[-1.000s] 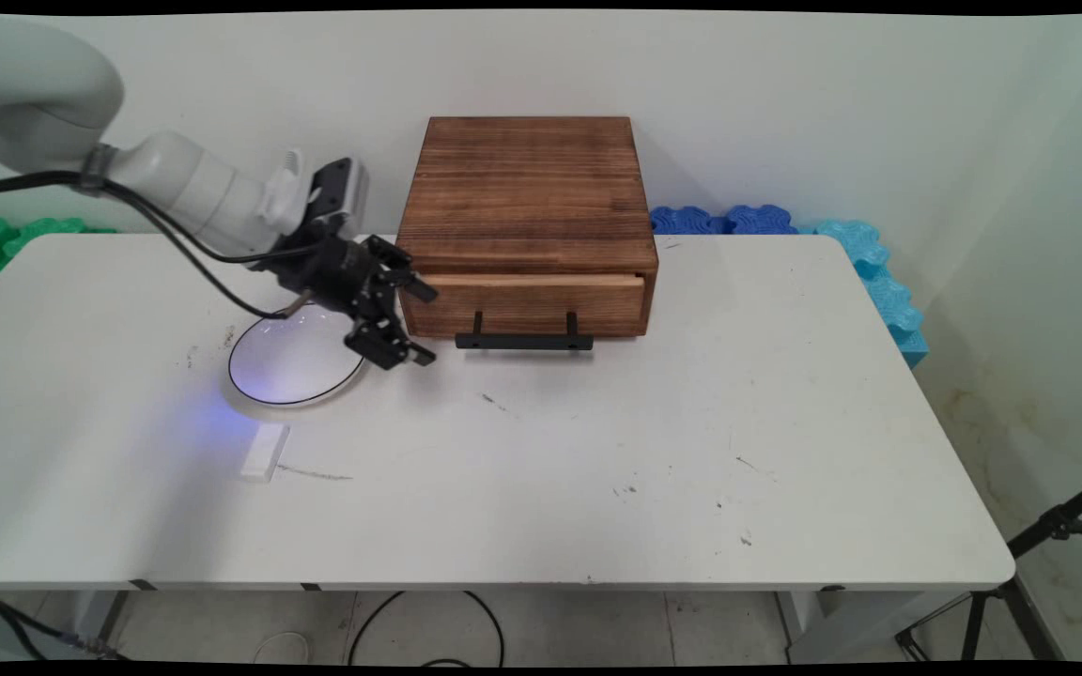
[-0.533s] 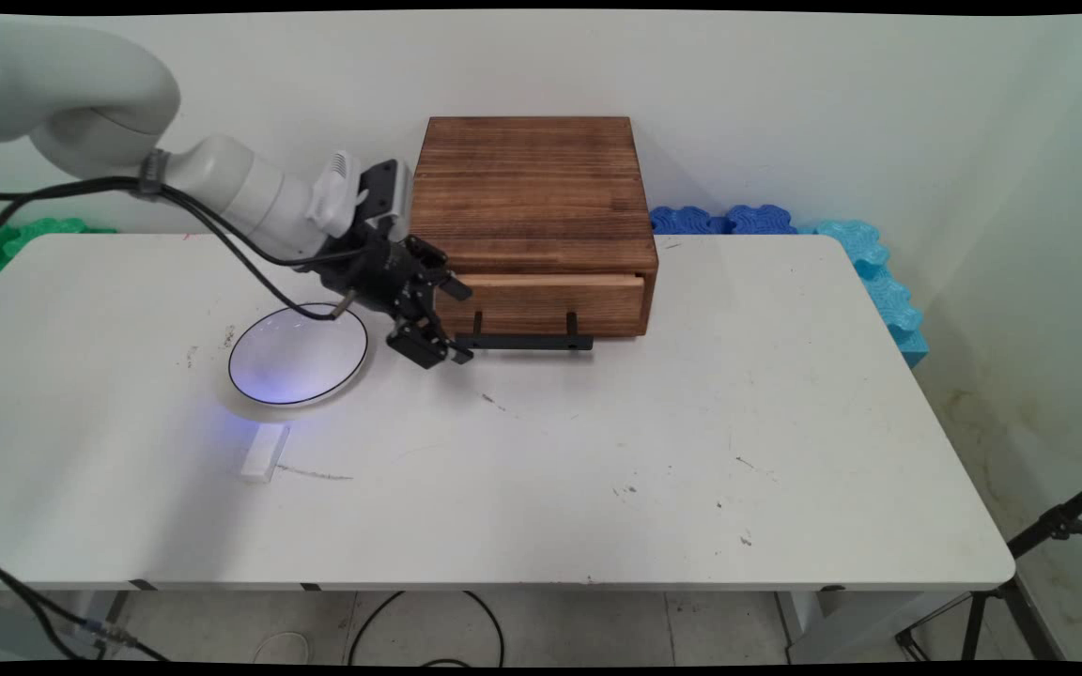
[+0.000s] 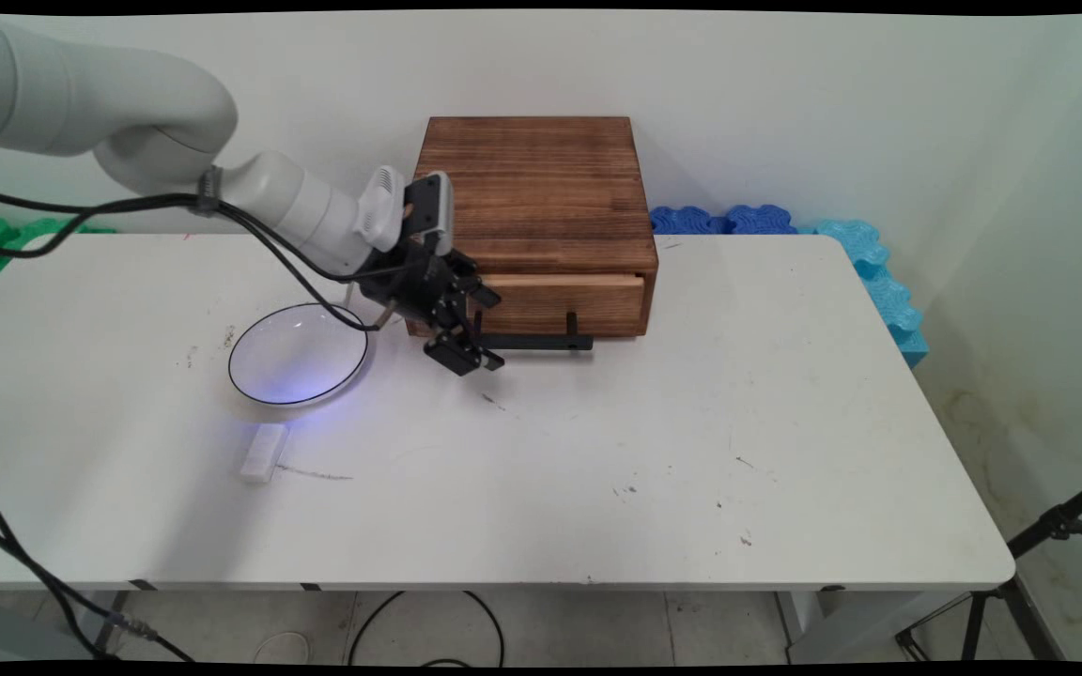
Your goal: Open the drawer
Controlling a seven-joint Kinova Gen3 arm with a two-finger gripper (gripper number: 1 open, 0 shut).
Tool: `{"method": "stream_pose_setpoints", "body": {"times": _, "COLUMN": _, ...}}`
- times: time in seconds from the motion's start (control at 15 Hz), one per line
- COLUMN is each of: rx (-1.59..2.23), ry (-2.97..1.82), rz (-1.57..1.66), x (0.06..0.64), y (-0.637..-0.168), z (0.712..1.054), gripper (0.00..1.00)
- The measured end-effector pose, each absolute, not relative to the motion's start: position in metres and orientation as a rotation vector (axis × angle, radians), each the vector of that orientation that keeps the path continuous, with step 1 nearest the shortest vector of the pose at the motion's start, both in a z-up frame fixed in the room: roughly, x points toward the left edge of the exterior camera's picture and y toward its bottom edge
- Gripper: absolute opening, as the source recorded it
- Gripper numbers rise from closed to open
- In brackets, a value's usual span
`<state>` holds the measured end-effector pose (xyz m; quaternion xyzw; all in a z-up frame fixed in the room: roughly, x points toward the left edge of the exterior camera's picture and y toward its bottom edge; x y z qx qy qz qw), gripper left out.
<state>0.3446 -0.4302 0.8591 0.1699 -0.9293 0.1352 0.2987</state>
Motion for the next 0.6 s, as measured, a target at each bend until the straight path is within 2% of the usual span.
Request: {"method": "stream_pose_setpoints", "body": {"times": 0.6, "rx": 0.472, "ry": -2.496, "rz": 0.368, "x": 0.325, "y": -0.439, "z": 0.834, "gripper": 1.00}}
